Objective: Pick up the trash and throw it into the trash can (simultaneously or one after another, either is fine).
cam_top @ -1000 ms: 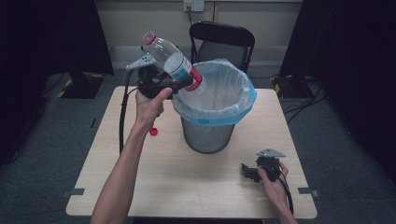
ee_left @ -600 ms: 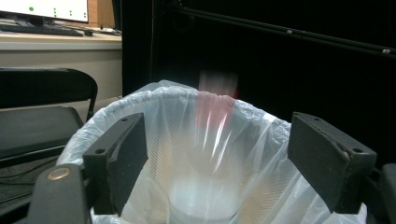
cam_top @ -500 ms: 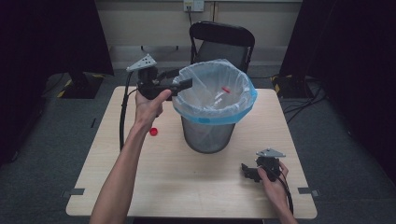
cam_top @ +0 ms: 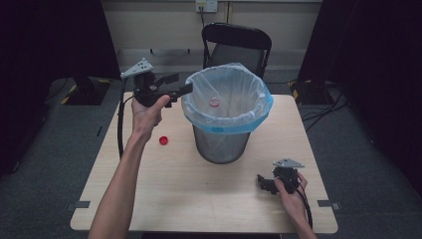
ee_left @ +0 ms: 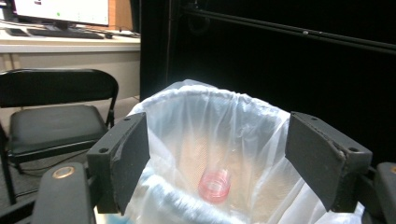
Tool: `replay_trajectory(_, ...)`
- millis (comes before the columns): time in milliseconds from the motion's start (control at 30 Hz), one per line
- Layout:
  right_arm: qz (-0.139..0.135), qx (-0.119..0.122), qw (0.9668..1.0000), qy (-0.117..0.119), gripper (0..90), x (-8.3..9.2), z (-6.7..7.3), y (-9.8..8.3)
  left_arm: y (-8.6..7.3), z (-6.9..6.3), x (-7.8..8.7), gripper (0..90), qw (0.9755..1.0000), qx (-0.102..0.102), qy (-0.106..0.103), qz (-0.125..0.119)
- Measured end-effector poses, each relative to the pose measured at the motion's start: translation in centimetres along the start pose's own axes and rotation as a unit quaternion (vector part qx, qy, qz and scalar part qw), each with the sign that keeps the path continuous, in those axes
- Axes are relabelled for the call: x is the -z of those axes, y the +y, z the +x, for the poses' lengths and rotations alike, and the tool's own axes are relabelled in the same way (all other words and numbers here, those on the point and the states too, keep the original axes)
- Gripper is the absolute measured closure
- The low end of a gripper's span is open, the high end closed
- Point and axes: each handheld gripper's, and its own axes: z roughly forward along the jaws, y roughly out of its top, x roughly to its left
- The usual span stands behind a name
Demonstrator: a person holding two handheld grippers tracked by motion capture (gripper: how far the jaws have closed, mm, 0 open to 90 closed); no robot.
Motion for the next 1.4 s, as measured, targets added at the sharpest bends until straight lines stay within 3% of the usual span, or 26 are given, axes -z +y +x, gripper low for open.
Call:
replay_trajectory(267,0.000,0.000,1.0000,0.000,9.5,0.0,0.0,0.0,-0.4,1.3,2.6,23.2,0.9996,0.000,0.027,-0.006)
replay_trajectory(400,0.000,0.000,1.0000,0.000,9.5,0.0,0.0,0.0,-0.7,1.8,3.8,24.3,0.9991,-0.012,0.040,-0.001)
replay_trajectory(633,0.000,0.001,1.0000,0.001,9.5,0.0,0.0,0.0,-1.9,2.6,5.6,24.1,0.9977,-0.008,0.067,0.002)
replay_trajectory(700,0.000,0.000,1.0000,0.000,9.5,0.0,0.0,0.0,-2.6,2.9,6.1,22.0,0.9964,-0.001,0.084,0.005)
replay_trajectory(767,0.000,0.000,1.0000,0.000,9.5,0.0,0.0,0.0,-3.2,3.3,6.4,21.9,0.9964,0.006,0.084,0.014)
replay_trajectory(967,0.000,0.000,1.0000,0.001,9.5,0.0,0.0,0.0,-4.6,3.9,7.2,20.9,0.9940,0.000,0.104,0.034)
replay_trajectory(1400,0.000,0.000,1.0000,0.001,9.5,0.0,0.0,0.0,-8.0,5.0,7.8,21.1,0.9910,0.017,0.109,0.076)
